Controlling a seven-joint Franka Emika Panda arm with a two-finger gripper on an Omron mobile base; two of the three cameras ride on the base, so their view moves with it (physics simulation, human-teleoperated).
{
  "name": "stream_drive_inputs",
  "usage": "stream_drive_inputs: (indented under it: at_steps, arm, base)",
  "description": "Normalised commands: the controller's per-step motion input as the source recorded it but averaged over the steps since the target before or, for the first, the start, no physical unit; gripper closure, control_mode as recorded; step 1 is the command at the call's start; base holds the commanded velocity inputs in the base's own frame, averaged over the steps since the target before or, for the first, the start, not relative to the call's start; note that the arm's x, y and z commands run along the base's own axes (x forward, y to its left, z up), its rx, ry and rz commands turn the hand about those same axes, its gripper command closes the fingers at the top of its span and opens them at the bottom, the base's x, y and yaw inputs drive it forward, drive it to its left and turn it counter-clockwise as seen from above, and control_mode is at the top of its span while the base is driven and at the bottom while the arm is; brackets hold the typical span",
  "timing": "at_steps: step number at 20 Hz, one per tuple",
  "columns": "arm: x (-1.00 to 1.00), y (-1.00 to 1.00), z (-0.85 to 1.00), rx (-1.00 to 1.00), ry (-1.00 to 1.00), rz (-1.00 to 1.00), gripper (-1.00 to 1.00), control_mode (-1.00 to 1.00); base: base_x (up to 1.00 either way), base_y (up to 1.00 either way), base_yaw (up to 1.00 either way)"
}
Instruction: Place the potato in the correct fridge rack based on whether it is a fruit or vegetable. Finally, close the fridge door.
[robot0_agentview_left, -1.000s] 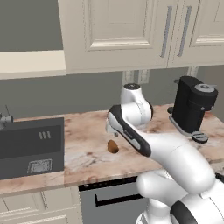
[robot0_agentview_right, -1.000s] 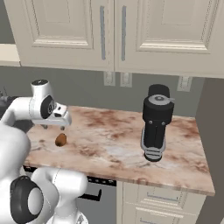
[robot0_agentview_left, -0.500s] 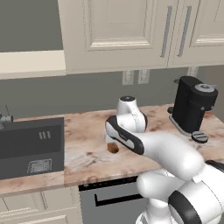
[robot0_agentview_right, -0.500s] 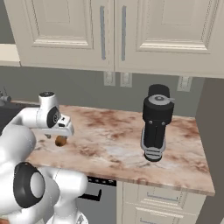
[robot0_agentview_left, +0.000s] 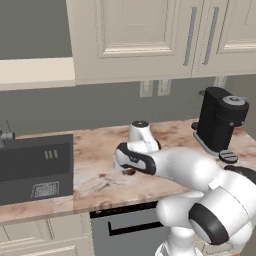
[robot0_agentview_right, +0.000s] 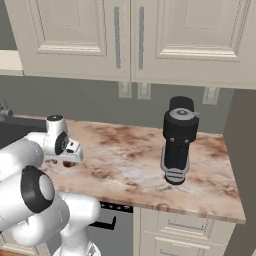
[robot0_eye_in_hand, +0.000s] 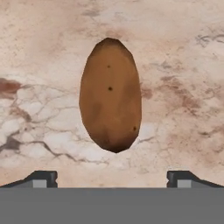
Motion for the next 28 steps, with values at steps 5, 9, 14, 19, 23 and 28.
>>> stream_drive_inputs:
  at_steps: [5,9,14,19,23,28]
  arm:
    - [0.23,0.01,-0.09,-0.01,0.0,0.0,-1.0,-1.0]
    - [0.26,0.0,-0.05,-0.01,0.0,0.0,-1.0,-1.0]
    - [0.2,0.0,-0.15,-0.02,0.0,0.0,-1.0,-1.0]
    - [0.08,0.0,-0.22,-0.02,0.0,0.0,-1.0,-1.0]
    - [0.1,0.03,-0.28,-0.03,0.0,0.0,-1.0,-1.0]
    - [0.07,0.02,-0.19,-0.01,0.0,0.0,1.0,-1.0]
  base:
    - [0.0,0.0,0.0]
    - [0.0,0.0,0.0]
    - [0.0,0.0,0.0]
    - [0.0,0.0,0.0]
    - [0.0,0.0,0.0]
    - [0.0,0.0,0.0]
